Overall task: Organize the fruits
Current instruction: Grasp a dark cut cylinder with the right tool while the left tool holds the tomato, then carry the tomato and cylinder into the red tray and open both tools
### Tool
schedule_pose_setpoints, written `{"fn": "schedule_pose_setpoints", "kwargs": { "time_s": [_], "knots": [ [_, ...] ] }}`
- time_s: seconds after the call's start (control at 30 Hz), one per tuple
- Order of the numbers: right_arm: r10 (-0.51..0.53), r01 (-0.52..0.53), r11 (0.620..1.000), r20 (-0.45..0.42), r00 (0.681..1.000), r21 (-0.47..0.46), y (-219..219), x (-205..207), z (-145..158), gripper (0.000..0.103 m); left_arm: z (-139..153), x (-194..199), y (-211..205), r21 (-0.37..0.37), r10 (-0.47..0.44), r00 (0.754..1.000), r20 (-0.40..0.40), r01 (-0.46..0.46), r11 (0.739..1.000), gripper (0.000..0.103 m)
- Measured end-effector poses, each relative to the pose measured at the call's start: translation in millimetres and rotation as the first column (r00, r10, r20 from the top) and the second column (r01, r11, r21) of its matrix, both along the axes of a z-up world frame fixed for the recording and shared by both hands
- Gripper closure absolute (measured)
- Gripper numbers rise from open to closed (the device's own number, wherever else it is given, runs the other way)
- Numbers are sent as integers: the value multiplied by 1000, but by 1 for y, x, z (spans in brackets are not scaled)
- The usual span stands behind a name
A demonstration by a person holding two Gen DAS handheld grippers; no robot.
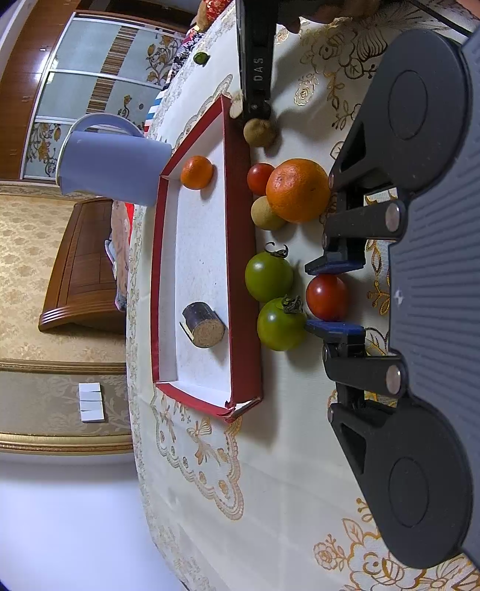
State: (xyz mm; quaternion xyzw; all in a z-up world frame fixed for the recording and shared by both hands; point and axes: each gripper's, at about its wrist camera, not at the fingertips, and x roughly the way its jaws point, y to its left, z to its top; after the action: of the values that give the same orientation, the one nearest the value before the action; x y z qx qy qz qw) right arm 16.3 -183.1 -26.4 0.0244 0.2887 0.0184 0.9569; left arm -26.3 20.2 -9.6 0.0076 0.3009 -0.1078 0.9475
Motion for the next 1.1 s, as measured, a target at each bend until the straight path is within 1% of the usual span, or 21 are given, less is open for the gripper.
{"fn": "schedule_pose_setpoints", "kwargs": {
  "time_s": [0.07,0.1,0.17,0.3,0.4,0.53,0.83,1.1],
  "knots": [
    [-44,44,999,6,999,-6,-2,-2,1,72,0,-1,-1,7,3,1000,2,-3,1000,78],
    [-50,50,999,5,999,0,-4,-2,1,72,0,-2,-2,14,2,1000,5,-2,1000,78],
    [-52,52,999,-3,999,11,-6,-1,0,72,0,-2,-3,21,2,1000,7,-2,1000,78],
    [-54,54,998,-9,998,-31,0,0,-1,71,0,-1,-4,23,2,1000,8,-2,1000,78],
    [-55,54,998,-9,998,-25,-1,0,-1,71,0,-2,-5,23,7,1000,10,-8,1000,78],
    [-55,55,998,-11,998,-40,2,0,-1,71,0,-2,-5,27,18,1000,10,-18,999,78],
    [-59,59,998,-7,998,-26,-1,0,-1,72,0,-2,-8,52,36,999,13,-37,998,78],
    [-72,72,997,-6,997,-19,-1,-2,0,71,2,5,-9,42,57,998,-3,-57,998,78]
  ]
}}
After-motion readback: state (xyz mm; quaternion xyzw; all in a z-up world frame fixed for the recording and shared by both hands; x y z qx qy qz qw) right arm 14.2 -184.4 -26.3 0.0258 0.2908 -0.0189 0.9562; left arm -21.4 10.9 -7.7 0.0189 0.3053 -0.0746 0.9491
